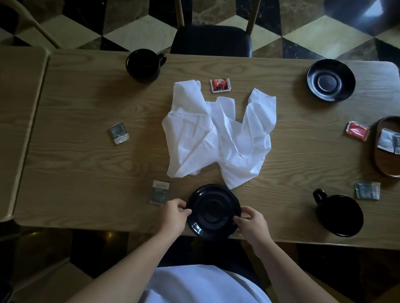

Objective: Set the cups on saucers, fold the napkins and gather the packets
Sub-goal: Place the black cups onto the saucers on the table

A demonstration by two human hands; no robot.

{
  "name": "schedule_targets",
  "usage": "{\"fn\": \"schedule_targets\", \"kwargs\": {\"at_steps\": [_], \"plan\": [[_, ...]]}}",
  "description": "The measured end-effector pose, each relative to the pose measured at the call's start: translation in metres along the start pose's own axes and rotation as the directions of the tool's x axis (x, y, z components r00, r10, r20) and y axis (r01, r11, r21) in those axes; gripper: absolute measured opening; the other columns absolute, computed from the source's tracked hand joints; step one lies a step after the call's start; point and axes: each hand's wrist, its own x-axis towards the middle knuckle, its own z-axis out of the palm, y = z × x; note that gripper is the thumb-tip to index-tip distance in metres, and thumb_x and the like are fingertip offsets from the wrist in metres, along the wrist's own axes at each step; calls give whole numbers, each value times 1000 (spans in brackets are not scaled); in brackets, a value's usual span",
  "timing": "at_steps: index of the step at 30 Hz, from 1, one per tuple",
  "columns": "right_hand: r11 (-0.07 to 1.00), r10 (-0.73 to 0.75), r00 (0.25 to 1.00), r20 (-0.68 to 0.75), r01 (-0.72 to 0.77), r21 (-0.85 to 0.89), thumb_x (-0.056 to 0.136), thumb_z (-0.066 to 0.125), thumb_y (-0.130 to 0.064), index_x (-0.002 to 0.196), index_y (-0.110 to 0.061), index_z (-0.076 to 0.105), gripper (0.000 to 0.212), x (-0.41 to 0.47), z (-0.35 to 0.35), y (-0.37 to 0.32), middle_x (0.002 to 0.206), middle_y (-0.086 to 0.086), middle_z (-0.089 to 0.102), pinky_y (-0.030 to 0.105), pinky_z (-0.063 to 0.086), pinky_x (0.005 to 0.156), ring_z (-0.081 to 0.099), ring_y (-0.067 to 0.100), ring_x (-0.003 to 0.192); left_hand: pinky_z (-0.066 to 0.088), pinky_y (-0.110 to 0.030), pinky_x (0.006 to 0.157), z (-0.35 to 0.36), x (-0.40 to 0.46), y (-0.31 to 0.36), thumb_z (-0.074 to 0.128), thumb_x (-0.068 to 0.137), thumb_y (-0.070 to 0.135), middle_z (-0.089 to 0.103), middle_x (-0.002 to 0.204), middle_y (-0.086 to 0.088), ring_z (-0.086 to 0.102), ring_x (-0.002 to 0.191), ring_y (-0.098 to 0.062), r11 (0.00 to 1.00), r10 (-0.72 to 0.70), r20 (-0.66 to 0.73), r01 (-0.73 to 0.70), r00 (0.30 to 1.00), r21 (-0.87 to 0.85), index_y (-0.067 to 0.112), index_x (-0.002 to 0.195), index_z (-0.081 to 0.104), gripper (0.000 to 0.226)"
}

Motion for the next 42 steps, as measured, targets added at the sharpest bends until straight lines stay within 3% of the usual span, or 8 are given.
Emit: {"fn": "schedule_targets", "kwargs": {"at_steps": [7, 14, 18, 23, 28, 33, 37, 42], "plan": [[995, 92, 992, 89, -89, -40, 88, 72, -13, 111, -8, 67, 24, 0, -13, -11, 103, 12, 70, 37, 64, 64, 76, 25, 77, 36, -18, 53, -6, -11, 12, 69, 91, 27, 59, 80, 0, 56, 70, -13, 966, 174, -107, -148, 979, 212, 14, 90, 56, 18], [984, -164, 986, -4, 164, -71, 86, 72, -17, 92, -16, 71, 6, 28, -85, -94, 86, 3, 77, 29, 59, 56, 74, 13, 68, 35, -14, 47, -18, -15, 131, 62, 91, 26, 53, 54, 10, 52, 50, -6, 791, 611, -202, -580, 766, 193, 32, 75, 54, 19], [928, -185, 953, -239, 249, 276, 88, 69, -17, 97, -6, 71, 14, 80, -140, -175, 81, 7, 74, 29, 57, 55, 71, 14, 65, 46, -13, 51, -12, 19, 234, 60, 92, 27, 68, 74, 10, 68, 61, -5, 861, 463, -154, -485, 873, -156, 32, 84, 60, 10], [615, 152, 943, -296, 144, 775, 95, 67, -17, 117, -2, 56, 29, 161, -216, -243, 109, 20, 65, 39, 61, 84, 71, 30, 97, 56, -30, 55, 51, 89, 354, 58, 88, 14, 69, 87, -7, 69, 61, -21, 873, 377, 61, -333, 924, -357, 14, 94, 64, 8], [559, 321, 866, -383, 153, 815, 85, 75, -13, 107, -3, 61, 27, 217, -249, -248, 104, 19, 69, 36, 61, 57, 73, 28, 80, 61, -46, 80, 134, 152, 425, 69, 83, 23, 72, 101, -12, 73, 87, -33, 933, 314, 125, -281, 941, -226, 18, 92, 60, 14], [612, 222, 882, -416, 206, 764, 90, 66, 3, 112, 8, 61, 24, 244, -263, -239, 104, 25, 67, 30, 61, 48, 69, 24, 63, 62, -46, 75, 180, 179, 450, 72, 85, 29, 73, 83, -13, 75, 79, -34, 938, 311, 164, -275, 936, -208, 17, 83, 61, 17], [639, 82, 911, -405, 264, 723, 91, 65, 3, 88, -1, 59, 8, 240, -259, -238, 81, 15, 62, 21, 56, 48, 66, 11, 47, 54, -32, 80, 108, 209, 423, 70, 84, 24, 74, 93, 0, 68, 90, -23, 801, 571, -22, -552, 820, 230, 22, 92, 74, 10], [696, -83, 939, -335, 295, 655, 94, 63, -1, 82, -5, 58, 14, 219, -224, -265, 75, 11, 61, 22, 59, 53, 64, 9, 47, 53, -39, 84, -19, 248, 350, 79, 78, 26, 69, 102, -6, 61, 102, -28, 609, 417, -32, -253, 909, 752, 22, 87, 72, 12]]}}
